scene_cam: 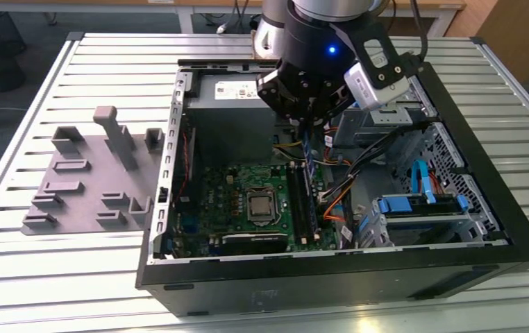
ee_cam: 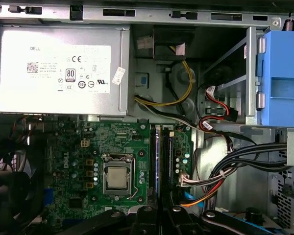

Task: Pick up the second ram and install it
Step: 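Insert the second ram into the second slot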

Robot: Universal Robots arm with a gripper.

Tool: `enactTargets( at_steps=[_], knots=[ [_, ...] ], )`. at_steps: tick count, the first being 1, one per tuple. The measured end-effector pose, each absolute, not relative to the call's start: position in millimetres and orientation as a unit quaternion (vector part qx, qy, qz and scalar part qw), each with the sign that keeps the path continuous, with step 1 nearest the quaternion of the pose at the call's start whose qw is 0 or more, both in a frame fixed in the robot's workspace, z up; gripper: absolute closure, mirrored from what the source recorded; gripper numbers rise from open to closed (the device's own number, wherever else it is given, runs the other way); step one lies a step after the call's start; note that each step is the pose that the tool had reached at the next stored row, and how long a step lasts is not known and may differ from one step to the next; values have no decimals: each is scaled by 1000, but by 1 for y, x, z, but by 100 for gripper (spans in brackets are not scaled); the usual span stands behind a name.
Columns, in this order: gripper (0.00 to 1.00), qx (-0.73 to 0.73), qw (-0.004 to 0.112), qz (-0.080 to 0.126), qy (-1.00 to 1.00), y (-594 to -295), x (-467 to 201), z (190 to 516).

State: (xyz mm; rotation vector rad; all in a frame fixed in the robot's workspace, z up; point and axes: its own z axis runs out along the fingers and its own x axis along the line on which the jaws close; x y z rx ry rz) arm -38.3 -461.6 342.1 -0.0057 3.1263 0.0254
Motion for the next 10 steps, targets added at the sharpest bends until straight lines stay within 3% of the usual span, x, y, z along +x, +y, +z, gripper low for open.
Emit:
enactTargets(
  at_steps=[10],
  knots=[
    [86, -2, 8, 8, 1000, -462, -38, 338]
  ],
)
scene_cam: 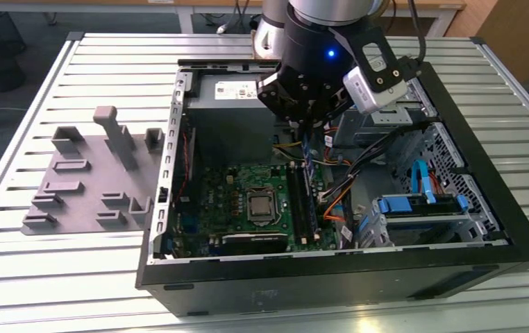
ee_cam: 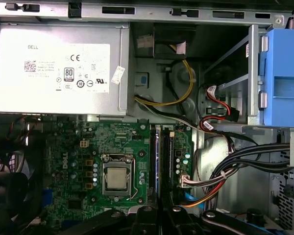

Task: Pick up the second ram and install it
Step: 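Insert the second ram into the second slot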

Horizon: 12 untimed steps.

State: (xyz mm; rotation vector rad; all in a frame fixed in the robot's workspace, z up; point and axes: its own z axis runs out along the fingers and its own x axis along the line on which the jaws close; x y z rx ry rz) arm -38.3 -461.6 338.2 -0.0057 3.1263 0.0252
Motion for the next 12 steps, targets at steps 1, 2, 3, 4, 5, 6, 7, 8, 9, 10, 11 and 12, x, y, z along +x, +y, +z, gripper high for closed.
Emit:
enactTargets(
  at_steps=[1, 2, 3, 4, 5, 6, 7, 8, 9, 10, 11, 12],
  knots=[
    [86, -2, 8, 8, 1000, -462, -38, 338],
    [86, -2, 8, 8, 1000, -462, -38, 337],
    [86, -2, 8, 8, 1000, -462, -38, 337],
    [86, -2, 8, 8, 1000, -462, -38, 336],
    [86, -2, 8, 8, 1000, -462, -38, 335],
    [86, -2, 8, 8, 1000, -462, -38, 335],
    [86, -2, 8, 8, 1000, -462, -38, 334],
    [86, -2, 8, 8, 1000, -462, -38, 333],
    [86, -2, 8, 8, 1000, -462, -38, 333],
    [86, -2, 8, 8, 1000, -462, -38, 332],
    [86, -2, 8, 8, 1000, -462, -38, 331],
    [86, -2, 8, 8, 1000, -462, -38, 331]
  ],
)
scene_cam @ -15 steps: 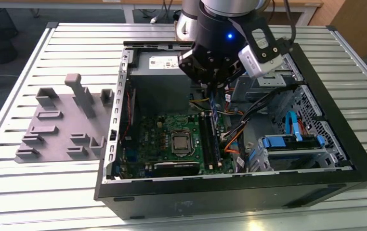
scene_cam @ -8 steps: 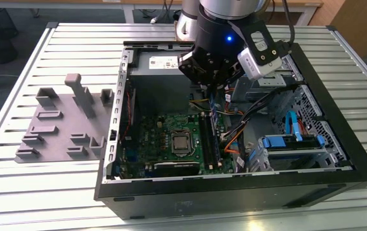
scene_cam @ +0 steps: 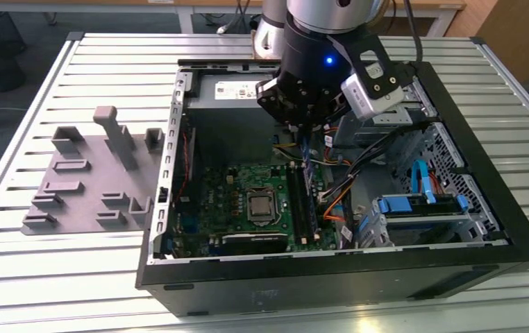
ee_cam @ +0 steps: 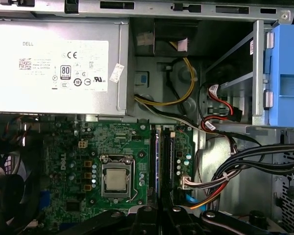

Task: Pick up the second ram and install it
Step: 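Insert the second ram into the second slot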

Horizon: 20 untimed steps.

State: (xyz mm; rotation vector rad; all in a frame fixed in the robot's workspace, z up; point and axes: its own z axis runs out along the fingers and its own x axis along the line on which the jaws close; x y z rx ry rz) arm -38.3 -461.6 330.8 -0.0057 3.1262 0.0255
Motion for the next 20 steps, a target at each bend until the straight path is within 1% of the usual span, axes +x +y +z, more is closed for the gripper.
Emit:
enactTargets(
  at_steps=[20],
  knots=[
    [86, -2, 8, 8, 1000, -462, -38, 324]
  ],
)
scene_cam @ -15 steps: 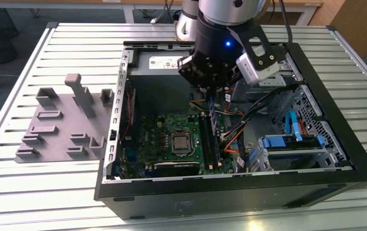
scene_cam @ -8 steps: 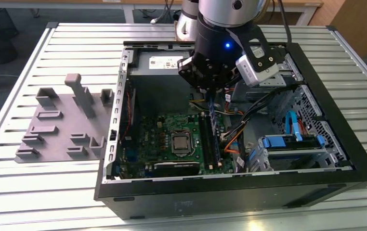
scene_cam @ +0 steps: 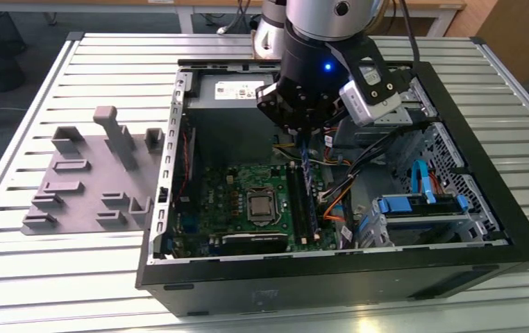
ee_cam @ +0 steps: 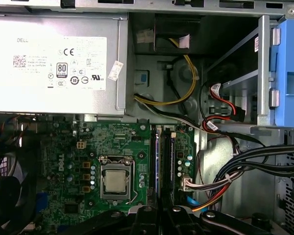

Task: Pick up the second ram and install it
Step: 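Insert the second ram into the second slot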

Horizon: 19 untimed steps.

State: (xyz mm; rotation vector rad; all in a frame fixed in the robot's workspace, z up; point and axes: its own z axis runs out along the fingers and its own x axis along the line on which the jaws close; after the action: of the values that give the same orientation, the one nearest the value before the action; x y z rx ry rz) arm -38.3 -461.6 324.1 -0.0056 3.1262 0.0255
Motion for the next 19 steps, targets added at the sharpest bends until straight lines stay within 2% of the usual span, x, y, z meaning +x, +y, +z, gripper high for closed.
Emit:
enactTargets(
  at_steps=[19],
  knots=[
    [86, -2, 6, 8, 1000, -462, -37, 313]
  ],
)
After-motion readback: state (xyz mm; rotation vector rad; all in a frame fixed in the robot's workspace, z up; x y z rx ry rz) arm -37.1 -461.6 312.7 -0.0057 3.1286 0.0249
